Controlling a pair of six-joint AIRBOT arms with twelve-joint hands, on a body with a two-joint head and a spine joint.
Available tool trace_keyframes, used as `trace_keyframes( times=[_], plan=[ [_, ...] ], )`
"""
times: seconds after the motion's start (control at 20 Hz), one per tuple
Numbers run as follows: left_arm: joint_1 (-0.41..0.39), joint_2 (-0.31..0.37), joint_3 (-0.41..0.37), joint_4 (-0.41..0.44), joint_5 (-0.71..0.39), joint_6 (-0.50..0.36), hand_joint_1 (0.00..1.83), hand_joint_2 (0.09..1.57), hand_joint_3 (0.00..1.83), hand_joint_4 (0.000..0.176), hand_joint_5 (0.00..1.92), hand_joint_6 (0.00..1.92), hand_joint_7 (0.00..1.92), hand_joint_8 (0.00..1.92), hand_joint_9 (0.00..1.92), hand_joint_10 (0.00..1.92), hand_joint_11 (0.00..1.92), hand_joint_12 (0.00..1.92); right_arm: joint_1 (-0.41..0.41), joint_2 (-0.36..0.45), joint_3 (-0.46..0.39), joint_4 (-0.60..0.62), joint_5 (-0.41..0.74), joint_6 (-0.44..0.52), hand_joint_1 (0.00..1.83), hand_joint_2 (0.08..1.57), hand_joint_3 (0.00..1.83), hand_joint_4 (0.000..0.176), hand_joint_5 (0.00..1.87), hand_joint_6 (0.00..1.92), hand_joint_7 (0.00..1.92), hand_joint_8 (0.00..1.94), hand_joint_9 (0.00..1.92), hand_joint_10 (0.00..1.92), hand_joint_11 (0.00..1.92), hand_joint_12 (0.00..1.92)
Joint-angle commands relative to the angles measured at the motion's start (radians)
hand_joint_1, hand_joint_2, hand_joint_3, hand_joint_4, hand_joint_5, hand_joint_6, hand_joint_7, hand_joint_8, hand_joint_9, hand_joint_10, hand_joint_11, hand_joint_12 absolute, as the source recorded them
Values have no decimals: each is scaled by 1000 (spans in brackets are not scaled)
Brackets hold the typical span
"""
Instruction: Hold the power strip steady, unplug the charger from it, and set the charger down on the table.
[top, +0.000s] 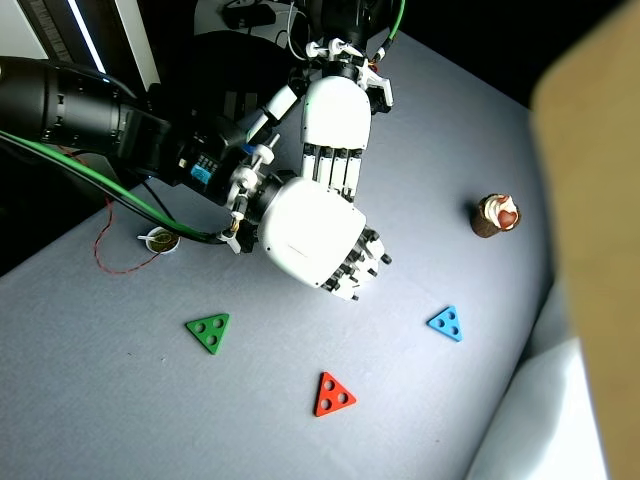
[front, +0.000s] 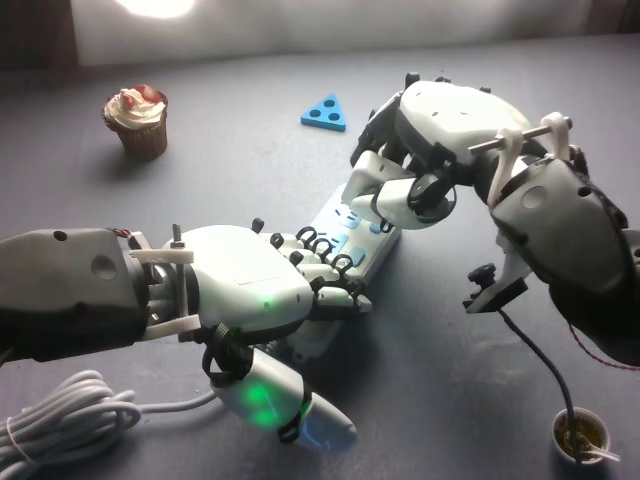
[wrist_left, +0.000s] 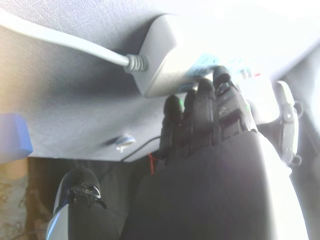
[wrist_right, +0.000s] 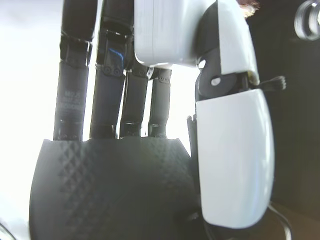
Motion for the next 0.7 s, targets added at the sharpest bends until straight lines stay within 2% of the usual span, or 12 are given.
trace_keyframes(
  times=[0.0, 0.2, 0.3, 0.45, 0.55, 0.65],
  plan=[
    [-2, 1, 2, -2, -20, 1, 75, 964, 3, 0, 158, 0, 153, 0, 118, 0, 77, 28, 7, 18, -5, -84, 86, 12, 1252, 1058, 1, 0, 1041, 808, 1199, 693, 1324, 1, 890, 867],
    [-2, 2, 0, -5, -20, 1, 74, 960, 0, 0, 173, 5, 172, 6, 142, 7, 96, 34, 15, 68, -34, -206, 134, 12, 1251, 1059, 0, 0, 1053, 783, 1183, 730, 1333, 3, 904, 810],
    [-2, 3, -1, -5, -20, 1, 90, 959, 0, 0, 170, 2, 160, 0, 131, 1, 94, 32, -1, 102, -51, -332, 159, 12, 1249, 1059, 0, 0, 1054, 790, 1180, 724, 1327, 0, 901, 801],
    [-2, 3, -2, -9, -19, 1, 72, 957, 0, 0, 172, 3, 159, 3, 133, 4, 105, 37, -41, 155, -64, -621, 162, -19, 1253, 1061, 0, 0, 1032, 808, 1190, 726, 1340, 4, 922, 777],
    [-2, 3, -3, -9, -20, 1, 75, 962, 1, 0, 169, 1, 157, 1, 128, 1, 90, 29, -75, 185, -71, -828, 163, -132, 1251, 1058, 0, 0, 1044, 806, 1194, 700, 1335, 1, 927, 760],
    [-2, 3, -3, -10, -20, 1, 74, 964, 2, 0, 180, 4, 169, 5, 136, 3, 95, 30, -107, 211, -68, -1011, 165, -178, 1253, 1051, 0, 0, 1064, 776, 1206, 675, 1340, 3, 934, 758]
  ],
)
